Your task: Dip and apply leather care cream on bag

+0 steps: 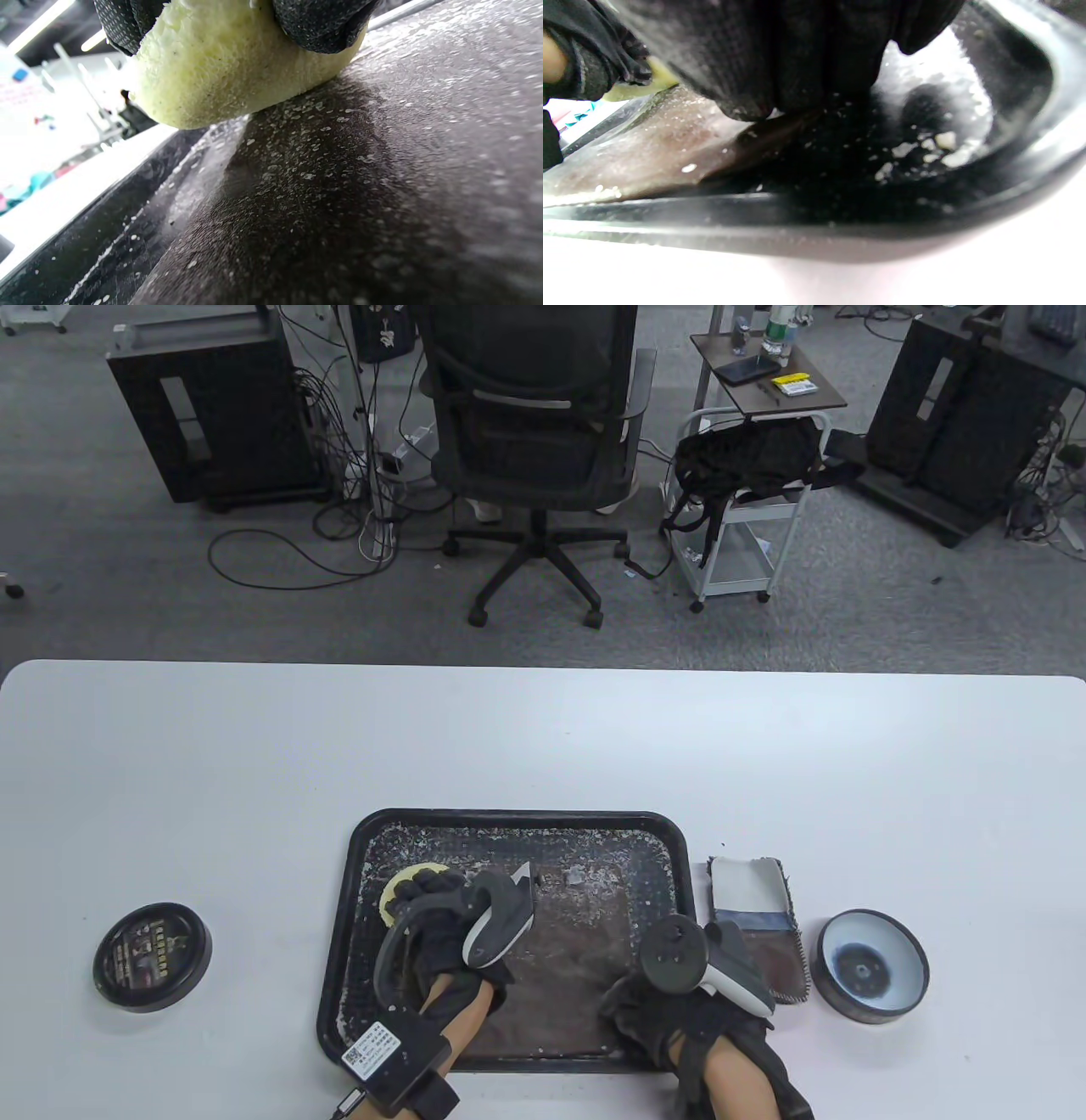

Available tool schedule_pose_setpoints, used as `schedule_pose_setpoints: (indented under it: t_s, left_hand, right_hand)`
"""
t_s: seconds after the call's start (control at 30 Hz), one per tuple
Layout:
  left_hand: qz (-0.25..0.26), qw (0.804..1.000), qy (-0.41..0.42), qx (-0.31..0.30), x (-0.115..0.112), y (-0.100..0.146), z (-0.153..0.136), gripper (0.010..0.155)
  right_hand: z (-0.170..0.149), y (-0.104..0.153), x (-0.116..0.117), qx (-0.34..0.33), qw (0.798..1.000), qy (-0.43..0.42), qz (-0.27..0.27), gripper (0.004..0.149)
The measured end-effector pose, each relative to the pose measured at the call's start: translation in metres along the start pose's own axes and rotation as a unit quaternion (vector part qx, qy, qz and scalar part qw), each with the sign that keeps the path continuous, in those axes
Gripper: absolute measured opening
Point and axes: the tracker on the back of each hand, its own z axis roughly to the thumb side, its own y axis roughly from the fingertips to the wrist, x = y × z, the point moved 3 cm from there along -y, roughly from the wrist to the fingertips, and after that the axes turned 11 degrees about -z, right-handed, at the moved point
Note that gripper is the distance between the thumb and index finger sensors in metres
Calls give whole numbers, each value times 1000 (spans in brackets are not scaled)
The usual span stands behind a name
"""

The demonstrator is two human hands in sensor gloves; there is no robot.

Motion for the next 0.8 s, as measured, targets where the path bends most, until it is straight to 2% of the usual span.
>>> schedule_pose_setpoints:
  t_s: [0.4, 0.5, 0.63, 0.8]
  left_hand:
    - [44, 989, 37, -140, 14, 27, 37, 55]
    - [52, 980, 47, -188, 17, 34, 52, 55]
    - [63, 956, 100, -267, 22, 40, 67, 56]
    - [78, 935, 123, -323, 23, 43, 73, 55]
  right_hand:
    - [4, -2, 0, -11, 1000, 15, 5, 41]
    - [5, -1, 1, -11, 1000, 15, 5, 41]
    - [5, -1, 1, -12, 1000, 13, 4, 41]
    - [5, -2, 2, -12, 1000, 11, 3, 41]
